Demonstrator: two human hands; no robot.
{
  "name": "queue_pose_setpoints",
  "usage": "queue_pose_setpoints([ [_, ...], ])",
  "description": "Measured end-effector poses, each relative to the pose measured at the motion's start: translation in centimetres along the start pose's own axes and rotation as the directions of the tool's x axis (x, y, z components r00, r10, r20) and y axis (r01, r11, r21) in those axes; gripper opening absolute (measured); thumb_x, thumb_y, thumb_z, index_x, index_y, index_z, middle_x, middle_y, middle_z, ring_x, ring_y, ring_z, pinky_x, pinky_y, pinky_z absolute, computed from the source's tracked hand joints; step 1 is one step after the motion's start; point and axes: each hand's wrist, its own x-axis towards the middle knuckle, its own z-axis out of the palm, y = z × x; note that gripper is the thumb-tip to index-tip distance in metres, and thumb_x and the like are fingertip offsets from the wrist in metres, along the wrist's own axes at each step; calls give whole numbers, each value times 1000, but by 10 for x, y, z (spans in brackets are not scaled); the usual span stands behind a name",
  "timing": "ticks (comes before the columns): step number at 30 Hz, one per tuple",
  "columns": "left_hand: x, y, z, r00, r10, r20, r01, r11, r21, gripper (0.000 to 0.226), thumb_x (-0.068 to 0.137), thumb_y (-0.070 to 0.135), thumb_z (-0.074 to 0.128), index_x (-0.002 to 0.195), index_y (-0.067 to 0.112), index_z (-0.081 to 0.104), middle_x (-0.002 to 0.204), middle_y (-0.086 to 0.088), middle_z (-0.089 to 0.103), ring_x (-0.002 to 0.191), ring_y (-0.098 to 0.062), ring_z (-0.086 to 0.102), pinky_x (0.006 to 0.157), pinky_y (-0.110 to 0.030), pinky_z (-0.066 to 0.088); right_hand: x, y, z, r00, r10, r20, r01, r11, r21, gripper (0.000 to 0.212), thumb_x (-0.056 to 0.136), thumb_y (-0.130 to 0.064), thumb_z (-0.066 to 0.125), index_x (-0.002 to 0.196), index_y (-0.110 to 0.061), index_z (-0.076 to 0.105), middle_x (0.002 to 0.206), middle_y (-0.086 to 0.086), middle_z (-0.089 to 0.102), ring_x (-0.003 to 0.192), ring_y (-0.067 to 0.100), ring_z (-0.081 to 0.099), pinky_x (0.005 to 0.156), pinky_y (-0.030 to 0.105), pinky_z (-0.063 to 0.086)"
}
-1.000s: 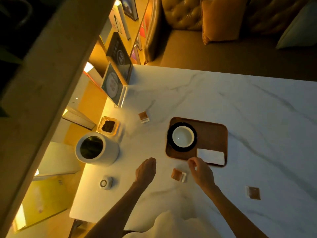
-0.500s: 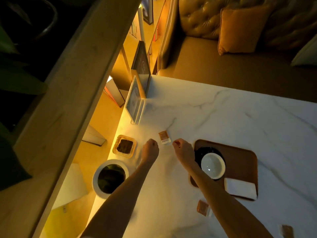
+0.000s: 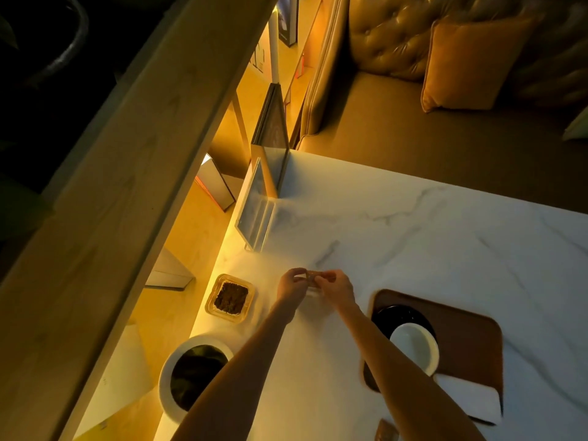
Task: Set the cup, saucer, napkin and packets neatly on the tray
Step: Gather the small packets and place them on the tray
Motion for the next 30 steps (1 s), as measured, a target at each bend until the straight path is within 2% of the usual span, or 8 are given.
queue_pose_setpoints([
  [3, -18, -1, -5, 998, 21, 57, -16, 996, -86, 36, 88, -3, 52, 120, 9, 61, 95, -11, 66, 85, -21, 66, 68, -25, 57, -14, 4, -12, 991, 57, 120, -79, 979, 190, 35, 88, -12, 65, 117, 5, 57, 108, 27, 66, 85, 28, 63, 75, 35, 54],
  [8, -68, -15, -7, 974, 119, 193, -84, 981, -177, 29, 94, 8, 56, 122, 5, 62, 110, -20, 64, 103, -33, 65, 86, -38, 58, -64, 11, -36, 958, 86, 272, -200, 883, 424, 43, 85, -7, 67, 124, -5, 50, 112, 24, 63, 88, 31, 66, 72, 33, 56],
  [12, -120, -39, -2, 961, 165, 222, -111, 965, -237, 26, 94, 13, 60, 118, 3, 58, 104, -15, 66, 95, -26, 66, 74, -30, 56, -120, 32, -48, 960, 41, 275, -212, 750, 626, 42, 80, -8, 74, 117, 0, 55, 110, 28, 67, 92, 38, 69, 88, 47, 57],
  [15, -153, -71, 4, 963, 145, 225, -89, 967, -239, 23, 97, 13, 55, 111, -3, 63, 101, -18, 67, 93, -28, 66, 78, -34, 55, -166, 66, -48, 948, 5, 317, -223, 723, 654, 39, 82, -14, 74, 114, -3, 57, 108, 25, 69, 95, 35, 71, 84, 42, 59],
  [21, -192, -144, 14, 970, -9, 242, 63, 974, -217, 32, 97, 9, 54, 123, -11, 50, 107, -27, 60, 95, -35, 64, 90, -44, 56, -225, 139, -49, 938, 171, 300, -285, 874, 393, 21, 87, -24, 68, 104, -14, 62, 100, 10, 73, 85, 21, 72, 78, 32, 58],
  [23, -199, -158, 14, 972, -46, 232, 99, 970, -224, 31, 96, 9, 58, 122, -5, 50, 113, -27, 61, 95, -35, 68, 91, -46, 56, -232, 159, -57, 967, 195, 166, -231, 944, 234, 16, 90, -23, 64, 100, -11, 63, 98, 12, 70, 80, 19, 67, 77, 33, 56],
  [26, -208, -168, 12, 977, -77, 197, 118, 971, -207, 33, 95, 9, 59, 124, 3, 44, 115, -25, 58, 88, -32, 68, 82, -42, 59, -237, 185, -78, 985, 124, -123, -135, 987, -87, 18, 94, -20, 56, 104, -7, 64, 103, 13, 69, 95, 25, 64, 87, 35, 53],
  [30, -215, -177, 6, 982, -123, 144, 143, 980, -142, 33, 95, 16, 61, 120, 11, 39, 109, -18, 58, 88, -32, 68, 73, -35, 60, -234, 204, -98, 983, 47, -178, -93, 961, -261, 23, 93, -17, 55, 115, -10, 60, 117, 9, 65, 109, 25, 60, 91, 37, 51],
])
